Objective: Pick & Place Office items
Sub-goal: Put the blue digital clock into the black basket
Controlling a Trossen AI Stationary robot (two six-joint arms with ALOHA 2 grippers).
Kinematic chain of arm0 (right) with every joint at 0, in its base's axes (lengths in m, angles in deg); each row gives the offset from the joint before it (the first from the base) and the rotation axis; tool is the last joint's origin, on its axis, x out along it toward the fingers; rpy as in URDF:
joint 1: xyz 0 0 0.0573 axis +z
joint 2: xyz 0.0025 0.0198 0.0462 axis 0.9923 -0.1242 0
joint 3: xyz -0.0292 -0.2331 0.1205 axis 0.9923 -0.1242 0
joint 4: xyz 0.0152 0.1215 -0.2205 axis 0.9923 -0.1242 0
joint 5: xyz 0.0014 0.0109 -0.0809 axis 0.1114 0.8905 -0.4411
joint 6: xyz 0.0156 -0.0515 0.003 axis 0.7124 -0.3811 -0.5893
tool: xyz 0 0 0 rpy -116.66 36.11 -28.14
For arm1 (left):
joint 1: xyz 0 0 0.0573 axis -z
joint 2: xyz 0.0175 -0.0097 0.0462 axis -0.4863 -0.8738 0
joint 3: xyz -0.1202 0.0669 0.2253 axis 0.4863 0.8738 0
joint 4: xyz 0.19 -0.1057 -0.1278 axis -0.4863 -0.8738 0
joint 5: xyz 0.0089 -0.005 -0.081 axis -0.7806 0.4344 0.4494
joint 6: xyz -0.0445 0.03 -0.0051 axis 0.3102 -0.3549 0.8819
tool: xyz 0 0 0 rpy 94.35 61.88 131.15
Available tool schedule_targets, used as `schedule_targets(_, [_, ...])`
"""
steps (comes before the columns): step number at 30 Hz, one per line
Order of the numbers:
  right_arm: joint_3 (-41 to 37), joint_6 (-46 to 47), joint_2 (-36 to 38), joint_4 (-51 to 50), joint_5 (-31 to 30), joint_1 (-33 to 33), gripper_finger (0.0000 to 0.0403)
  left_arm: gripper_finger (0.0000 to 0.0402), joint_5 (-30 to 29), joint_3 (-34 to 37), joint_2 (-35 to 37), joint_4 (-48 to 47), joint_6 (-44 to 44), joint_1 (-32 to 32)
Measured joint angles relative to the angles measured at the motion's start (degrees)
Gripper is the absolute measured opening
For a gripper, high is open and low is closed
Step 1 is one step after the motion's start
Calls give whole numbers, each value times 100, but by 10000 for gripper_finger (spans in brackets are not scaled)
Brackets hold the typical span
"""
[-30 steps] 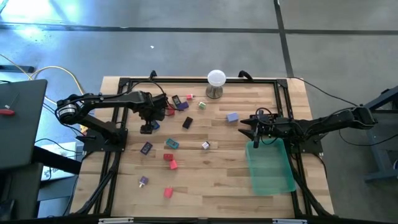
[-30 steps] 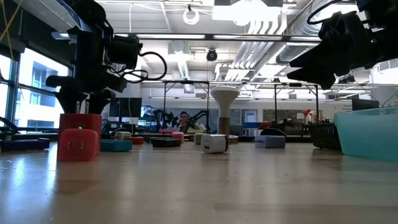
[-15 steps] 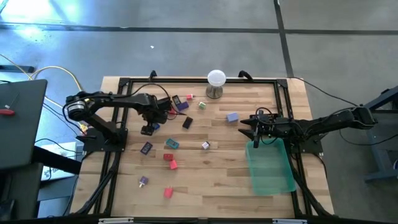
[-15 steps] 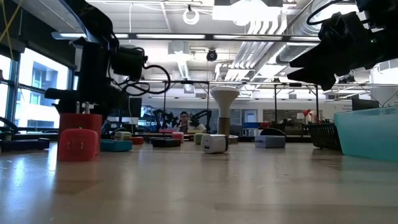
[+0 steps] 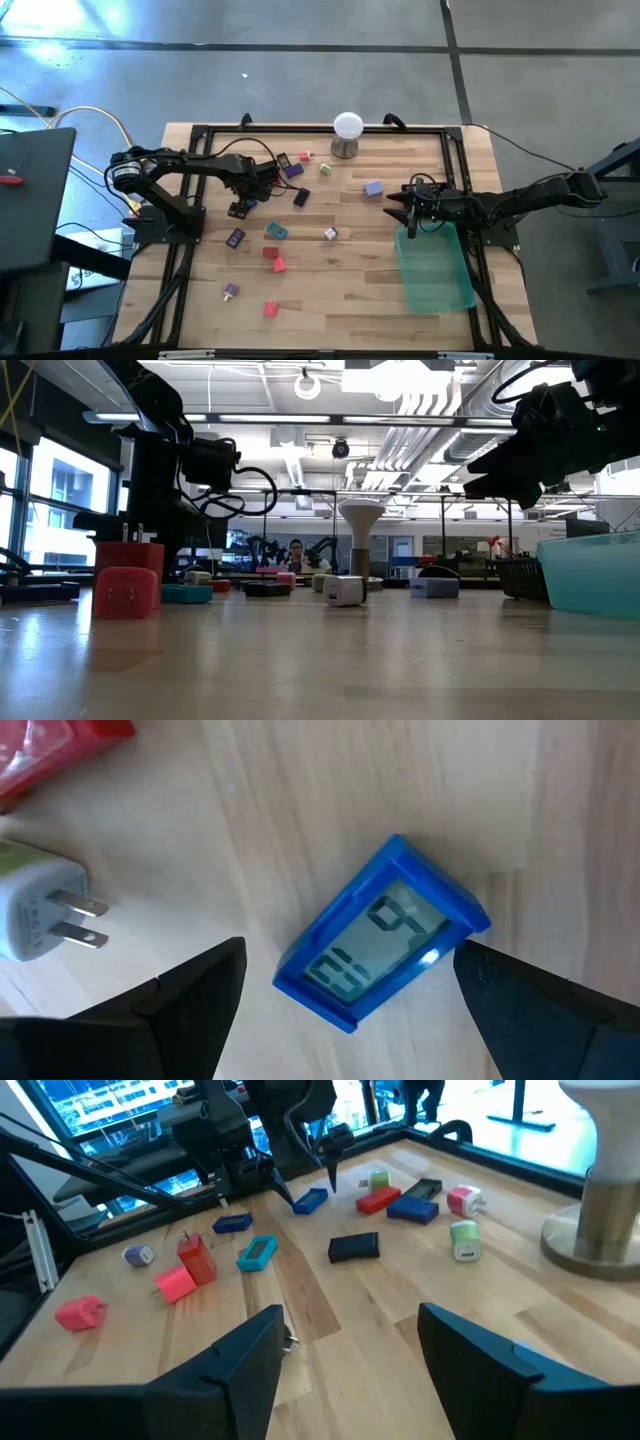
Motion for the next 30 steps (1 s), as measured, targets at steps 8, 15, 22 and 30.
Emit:
schedule_targets(8, [0,50,0,-107,1,-2,221,349,13,146,11,226,-243,-12])
schedule_targets(15, [0,52,-1,-107,5,-1,221,335,35,192,16,299,-256,-12])
schedule_targets(22, [0,52,-1,-105,5,-2,221,270,106,204,11,281,-176,-8])
schedule_targets(30, [0,52,1,-103,8,0,221,188,292,287,10,355,-199,13])
